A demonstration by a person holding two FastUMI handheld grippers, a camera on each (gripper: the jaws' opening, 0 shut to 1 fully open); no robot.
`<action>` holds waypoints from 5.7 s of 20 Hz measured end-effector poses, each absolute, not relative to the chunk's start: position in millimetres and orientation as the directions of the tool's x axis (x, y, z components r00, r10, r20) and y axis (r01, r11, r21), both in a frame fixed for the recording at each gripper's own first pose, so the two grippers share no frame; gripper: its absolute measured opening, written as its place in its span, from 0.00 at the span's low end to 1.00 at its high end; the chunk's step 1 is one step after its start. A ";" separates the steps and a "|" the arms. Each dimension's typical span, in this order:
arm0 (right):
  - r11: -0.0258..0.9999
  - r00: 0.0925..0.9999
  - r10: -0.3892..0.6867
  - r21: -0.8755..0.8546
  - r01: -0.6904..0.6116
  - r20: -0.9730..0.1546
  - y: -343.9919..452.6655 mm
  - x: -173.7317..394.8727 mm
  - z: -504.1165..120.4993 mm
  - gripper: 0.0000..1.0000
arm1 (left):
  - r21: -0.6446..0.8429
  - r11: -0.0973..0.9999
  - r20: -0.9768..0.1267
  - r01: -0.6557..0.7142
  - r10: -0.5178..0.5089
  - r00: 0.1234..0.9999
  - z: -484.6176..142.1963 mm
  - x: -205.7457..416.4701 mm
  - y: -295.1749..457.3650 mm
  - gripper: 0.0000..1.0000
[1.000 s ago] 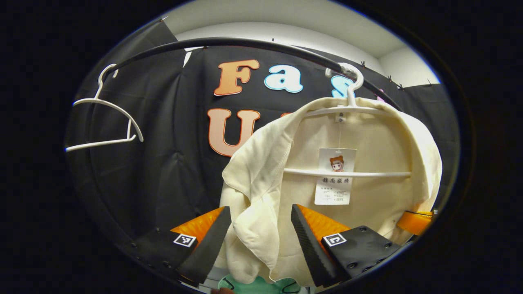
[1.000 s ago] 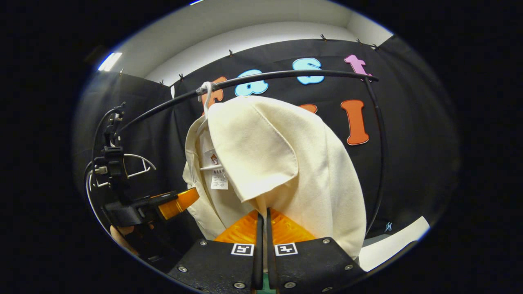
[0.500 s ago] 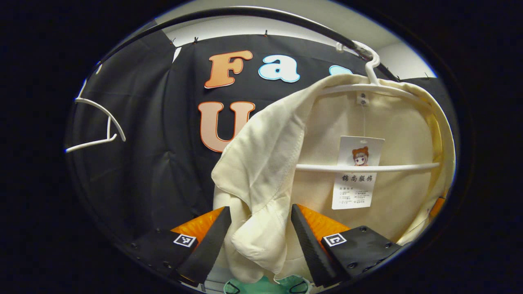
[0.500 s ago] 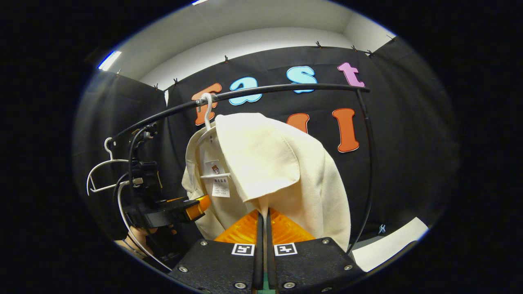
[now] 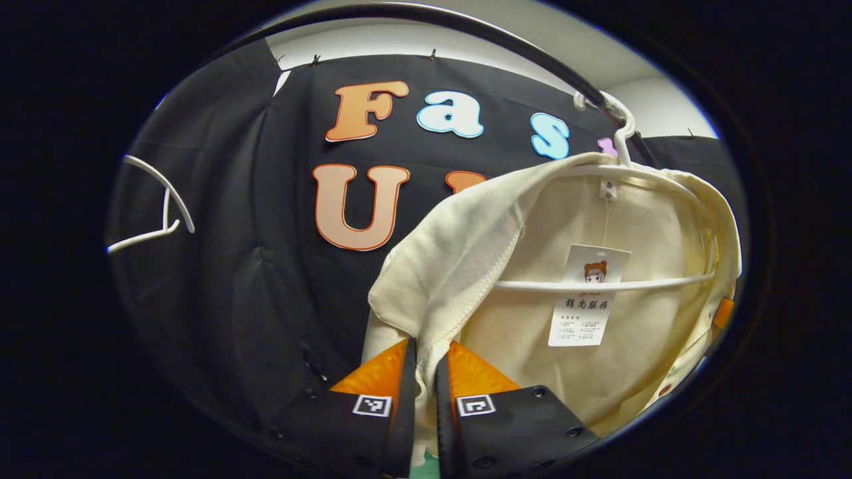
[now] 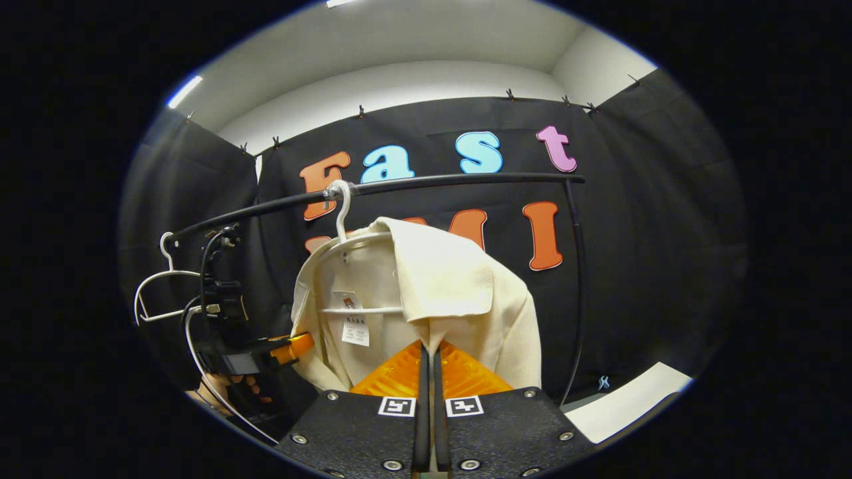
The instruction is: Grasp the clothes on the hanger with both hands and then place them into the laundry hamper below.
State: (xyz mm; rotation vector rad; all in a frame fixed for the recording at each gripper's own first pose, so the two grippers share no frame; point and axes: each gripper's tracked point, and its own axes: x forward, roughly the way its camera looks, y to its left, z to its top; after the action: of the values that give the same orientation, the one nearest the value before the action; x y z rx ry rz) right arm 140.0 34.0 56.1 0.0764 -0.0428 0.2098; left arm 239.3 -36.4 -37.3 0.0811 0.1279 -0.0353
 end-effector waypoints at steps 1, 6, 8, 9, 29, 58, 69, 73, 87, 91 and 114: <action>0.975 0.977 0.203 0.074 -0.207 0.057 33.1 138.2 60.5 0.02 | 0.073 0.996 -0.137 0.056 -0.046 0.989 -37.2 238.2 -38.2 0.18; 0.980 0.979 0.189 0.052 -0.193 0.077 27.0 138.1 75.5 0.02 | 0.017 0.996 -0.168 0.091 -0.087 0.982 -30.4 226.3 -36.8 0.09; 0.981 0.980 0.185 0.051 -0.189 0.071 21.2 137.2 78.5 0.01 | 0.012 0.997 -0.144 0.081 -0.078 0.986 -13.8 221.6 -27.6 0.07; 0.982 0.981 0.180 0.053 -0.184 0.072 15.7 138.2 82.0 0.00 | 0.017 0.997 -0.125 0.070 -0.067 0.990 -3.0 218.6 -21.3 0.07; 0.998 0.990 0.046 -0.045 -0.041 0.131 -69.9 171.5 135.0 0.00 | 0.152 0.988 0.101 -0.037 0.021 0.995 106.6 225.5 32.2 0.06; 0.997 0.982 0.007 0.077 0.008 -0.187 -33.4 156.8 -78.3 0.00 | 0.083 0.996 -0.273 -0.036 0.057 0.960 -84.8 185.4 67.7 0.07; 0.993 0.973 0.058 0.109 -0.034 -0.225 -9.6 155.4 -106.9 0.00 | 0.040 0.993 -0.398 0.115 -0.089 0.913 -131.7 172.9 -18.2 0.07; 0.990 0.960 0.100 0.120 -0.070 -0.263 5.5 157.2 -131.0 0.00 | 0.031 0.985 -0.460 0.168 -0.135 0.878 -163.6 160.9 -51.8 0.07; 0.981 0.811 0.180 0.039 -0.191 -0.556 28.3 171.4 -287.3 0.01 | -0.036 0.990 -0.759 0.137 -0.116 0.641 -332.5 120.7 -73.1 0.07; 0.983 0.750 0.167 0.051 -0.176 -0.640 24.7 164.1 -332.3 0.02 | -0.039 0.997 -0.826 0.065 -0.069 0.559 -378.1 102.5 -54.4 0.07; 0.976 0.513 0.157 0.053 -0.211 -0.844 43.5 127.4 -439.5 0.44 | -0.032 0.999 -0.981 -0.040 -0.024 0.193 -481.5 27.7 -35.5 0.65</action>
State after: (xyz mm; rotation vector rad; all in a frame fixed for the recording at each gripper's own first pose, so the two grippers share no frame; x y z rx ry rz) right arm 127.4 43.5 -439.5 -0.0586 1.0089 0.2213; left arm 27.7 -35.5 -481.5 -0.0546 1.3764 0.0118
